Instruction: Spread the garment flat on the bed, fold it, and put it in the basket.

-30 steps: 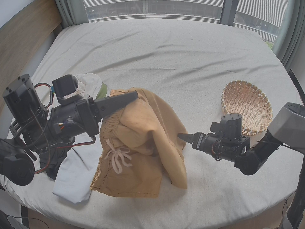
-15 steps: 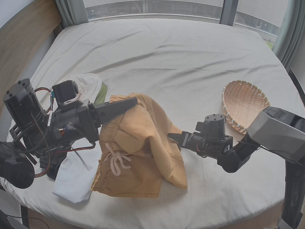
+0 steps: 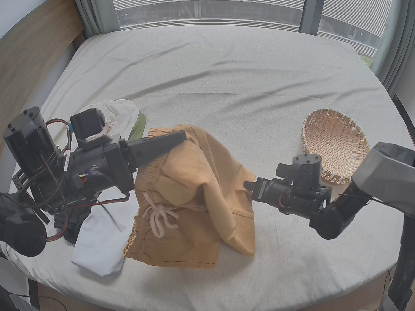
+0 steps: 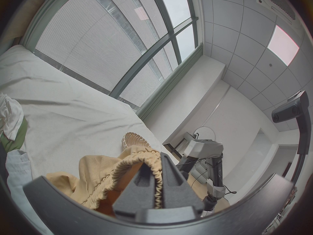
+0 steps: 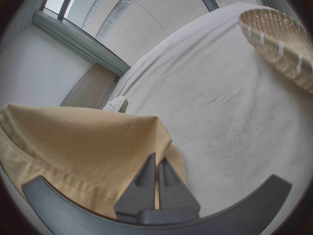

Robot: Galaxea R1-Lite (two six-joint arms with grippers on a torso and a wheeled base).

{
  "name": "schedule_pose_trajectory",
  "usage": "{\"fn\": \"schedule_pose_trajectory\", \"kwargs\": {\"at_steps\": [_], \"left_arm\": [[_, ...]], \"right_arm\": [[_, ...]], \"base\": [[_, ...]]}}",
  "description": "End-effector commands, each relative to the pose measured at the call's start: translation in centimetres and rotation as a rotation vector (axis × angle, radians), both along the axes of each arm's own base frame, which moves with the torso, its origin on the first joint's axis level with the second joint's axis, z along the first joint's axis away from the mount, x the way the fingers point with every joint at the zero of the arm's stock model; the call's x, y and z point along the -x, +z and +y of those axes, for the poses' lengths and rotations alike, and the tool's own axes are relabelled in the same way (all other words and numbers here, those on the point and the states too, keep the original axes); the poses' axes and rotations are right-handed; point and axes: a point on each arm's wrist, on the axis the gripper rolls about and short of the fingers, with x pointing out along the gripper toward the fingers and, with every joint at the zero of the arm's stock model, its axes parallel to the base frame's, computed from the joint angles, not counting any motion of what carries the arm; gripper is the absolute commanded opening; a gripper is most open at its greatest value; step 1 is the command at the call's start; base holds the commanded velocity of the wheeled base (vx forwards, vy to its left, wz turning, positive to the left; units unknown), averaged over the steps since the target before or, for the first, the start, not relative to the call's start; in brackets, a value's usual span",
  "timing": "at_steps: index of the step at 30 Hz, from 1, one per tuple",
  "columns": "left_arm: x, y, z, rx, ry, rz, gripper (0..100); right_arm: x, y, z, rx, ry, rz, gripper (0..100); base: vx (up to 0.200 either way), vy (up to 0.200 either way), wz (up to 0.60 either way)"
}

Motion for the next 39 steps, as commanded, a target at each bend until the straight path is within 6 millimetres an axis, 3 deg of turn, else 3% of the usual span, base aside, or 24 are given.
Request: {"fn": "schedule_pose_trajectory", "kwargs": {"at_steps": [1,7,8,12,15,20,21,29,31,39], "left_arm": [[-0.8,1.1,-0.3,0.022,0.010,-0.030,0],[-2.3,0.1,-0.8,0.018,0.085,0.008,0],[-3.0,-0.8,-1.0,0.008,0.128,0.036,0],[-4.1,-2.1,-0.9,-0.011,0.170,0.074,0],[-5.5,-3.3,0.1,-0.020,0.218,0.093,0],[-6.1,-4.6,1.2,-0.015,0.249,0.082,0],[-6.3,-4.8,1.5,-0.007,0.258,0.071,0],[-6.6,-5.0,2.6,0.002,0.293,0.055,0],[-6.3,-5.2,2.6,-0.001,0.291,0.059,0],[-6.0,-5.2,2.6,-0.001,0.293,0.059,0]], "right_arm": [[5.6,7.0,-4.8,-0.019,-0.045,-0.156,0],[7.5,9.2,-6.7,0.034,-0.086,-0.208,0],[7.8,9.6,-7.0,0.057,-0.088,-0.217,0],[8.0,8.8,-6.8,0.103,-0.071,-0.185,0],[6.2,3.9,-6.2,0.200,-0.053,-0.056,0],[4.3,0.7,-5.7,0.206,-0.058,-0.059,0],[3.5,-0.1,-5.8,0.200,-0.073,-0.072,100],[2.8,-1.2,-7.8,0.210,-0.170,-0.080,100],[4.0,-2.3,-8.8,0.226,-0.167,-0.018,100],[6.6,-3.6,-9.1,0.204,-0.133,0.022,100]], "base": [[0.000,0.000,0.00],[0.000,0.000,0.00],[0.000,0.000,0.00],[0.000,0.000,0.00],[0.000,0.000,0.00],[0.000,0.000,0.00],[0.000,0.000,0.00],[0.000,0.000,0.00],[0.000,0.000,0.00],[0.000,0.000,0.00]]}}
